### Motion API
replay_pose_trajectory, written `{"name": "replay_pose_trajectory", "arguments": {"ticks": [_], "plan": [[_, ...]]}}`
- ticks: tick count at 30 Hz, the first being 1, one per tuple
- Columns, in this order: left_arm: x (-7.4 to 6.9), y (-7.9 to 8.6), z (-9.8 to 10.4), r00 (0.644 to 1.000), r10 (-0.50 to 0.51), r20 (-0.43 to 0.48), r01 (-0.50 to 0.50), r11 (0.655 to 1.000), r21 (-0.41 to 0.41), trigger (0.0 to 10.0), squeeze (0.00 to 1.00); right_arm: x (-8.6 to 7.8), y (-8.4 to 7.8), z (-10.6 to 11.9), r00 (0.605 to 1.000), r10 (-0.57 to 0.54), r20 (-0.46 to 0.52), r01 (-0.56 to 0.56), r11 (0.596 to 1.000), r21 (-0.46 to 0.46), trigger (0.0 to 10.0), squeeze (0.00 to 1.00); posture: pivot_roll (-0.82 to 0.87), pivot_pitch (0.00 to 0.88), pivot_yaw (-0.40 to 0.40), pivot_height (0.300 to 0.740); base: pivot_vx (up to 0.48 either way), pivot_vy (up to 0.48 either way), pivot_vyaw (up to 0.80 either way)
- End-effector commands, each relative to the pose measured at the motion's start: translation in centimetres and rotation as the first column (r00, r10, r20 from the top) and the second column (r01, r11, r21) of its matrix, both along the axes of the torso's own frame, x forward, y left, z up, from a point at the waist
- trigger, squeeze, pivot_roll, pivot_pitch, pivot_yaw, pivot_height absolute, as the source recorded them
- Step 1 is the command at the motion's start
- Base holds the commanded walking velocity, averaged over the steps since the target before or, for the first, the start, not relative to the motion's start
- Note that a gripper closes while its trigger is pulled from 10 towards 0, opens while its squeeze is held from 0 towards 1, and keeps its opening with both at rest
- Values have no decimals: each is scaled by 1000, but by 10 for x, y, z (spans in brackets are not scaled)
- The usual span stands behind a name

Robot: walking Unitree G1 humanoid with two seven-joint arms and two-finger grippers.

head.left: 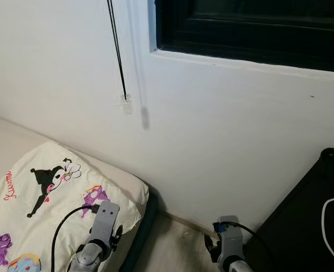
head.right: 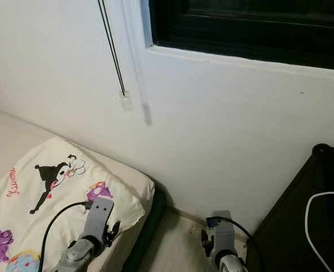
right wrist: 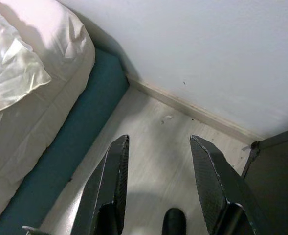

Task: Clean up the room

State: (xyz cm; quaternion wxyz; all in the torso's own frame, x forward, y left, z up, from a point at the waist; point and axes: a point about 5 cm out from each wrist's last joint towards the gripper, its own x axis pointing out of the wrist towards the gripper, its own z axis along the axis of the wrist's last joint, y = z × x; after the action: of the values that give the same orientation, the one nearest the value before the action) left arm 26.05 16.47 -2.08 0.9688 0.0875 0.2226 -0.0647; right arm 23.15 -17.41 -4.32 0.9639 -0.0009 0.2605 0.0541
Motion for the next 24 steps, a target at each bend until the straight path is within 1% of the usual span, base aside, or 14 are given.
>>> {"name": "replay_pose_trajectory", "arguments": {"ticks": [1,3,4,7,10,17,18,24], "plan": [[-7,6,-6,1000,15,-24,-14,1000,15,10000,0,-4,4,-4,1000,15,-21,-15,1000,5,10000,0,38,84,35,734,0,0,800],[-8,13,-5,999,49,-19,-49,999,13,10000,0,-3,5,-3,1000,25,-16,-25,1000,3,10000,0,38,79,31,734,0,0,800],[-8,13,-5,999,49,-19,-49,999,13,10000,0,-3,5,-3,1000,25,-16,-25,1000,3,10000,0,38,79,31,734,0,0,800],[-10,20,-5,997,77,-18,-76,997,22,10000,0,2,7,0,999,43,-2,-43,999,2,10000,0,40,75,26,734,0,0,800],[-10,21,-5,996,87,-13,-86,996,23,10000,0,6,10,3,998,58,9,-58,998,1,10000,0,44,76,15,734,0,0,800],[-10,21,-4,995,95,7,-95,995,21,10000,0,11,13,6,996,80,23,-80,997,-1,10000,0,49,75,5,734,0,0,800],[-10,19,-3,996,93,16,-93,996,14,10000,0,15,15,9,995,95,32,-95,995,-2,10000,0,50,79,-7,734,0,0,800],[-11,14,-5,997,73,10,-73,997,11,10000,0,15,14,10,995,97,34,-97,995,-5,10000,0,49,83,-1,734,0,0,800]]}}
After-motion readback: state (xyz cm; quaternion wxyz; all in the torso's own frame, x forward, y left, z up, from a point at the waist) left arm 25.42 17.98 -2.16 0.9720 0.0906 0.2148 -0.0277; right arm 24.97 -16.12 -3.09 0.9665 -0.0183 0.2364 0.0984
